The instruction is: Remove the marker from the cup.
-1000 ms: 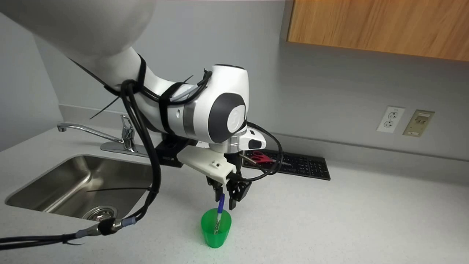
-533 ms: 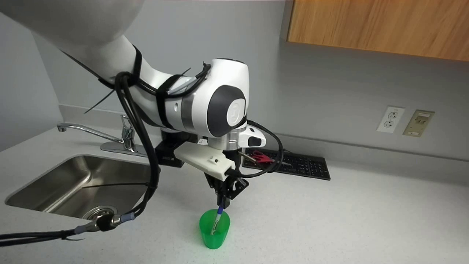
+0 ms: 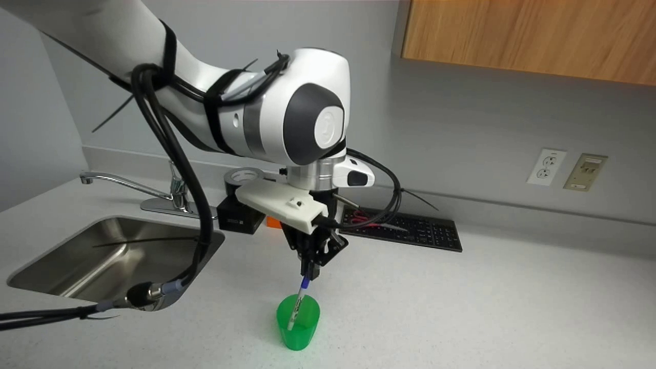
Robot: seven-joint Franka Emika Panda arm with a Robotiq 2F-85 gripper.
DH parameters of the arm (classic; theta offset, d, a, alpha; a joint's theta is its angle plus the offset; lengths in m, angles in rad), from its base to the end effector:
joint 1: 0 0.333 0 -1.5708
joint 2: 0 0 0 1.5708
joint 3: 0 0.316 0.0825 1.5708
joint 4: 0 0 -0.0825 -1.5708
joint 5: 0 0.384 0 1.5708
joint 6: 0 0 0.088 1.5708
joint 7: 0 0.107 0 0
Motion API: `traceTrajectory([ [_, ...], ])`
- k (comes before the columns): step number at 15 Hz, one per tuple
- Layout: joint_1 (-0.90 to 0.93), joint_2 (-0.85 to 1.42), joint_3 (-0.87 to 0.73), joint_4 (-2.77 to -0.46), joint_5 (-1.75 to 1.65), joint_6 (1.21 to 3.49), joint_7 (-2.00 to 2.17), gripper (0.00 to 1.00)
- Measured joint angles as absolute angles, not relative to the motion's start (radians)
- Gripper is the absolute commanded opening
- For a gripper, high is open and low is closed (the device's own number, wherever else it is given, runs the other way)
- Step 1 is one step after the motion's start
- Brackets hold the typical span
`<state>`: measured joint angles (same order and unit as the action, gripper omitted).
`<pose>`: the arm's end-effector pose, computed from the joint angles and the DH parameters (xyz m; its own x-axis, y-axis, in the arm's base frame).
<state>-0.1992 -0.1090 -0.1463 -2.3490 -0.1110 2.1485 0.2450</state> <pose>0.4482 -0.1664 0.3676 0.8617 -0.5019 -0.0741 -0.4952 -0.8639 0.0917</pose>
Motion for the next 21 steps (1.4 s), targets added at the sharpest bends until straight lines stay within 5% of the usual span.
traceTrajectory([
  [10,-0.156,-0.289,-0.1,-2.322,-0.043,1.936,0.202,0.04],
  [21,-0.078,0.062,-0.05,-2.212,0.052,1.879,0.167,0.04],
])
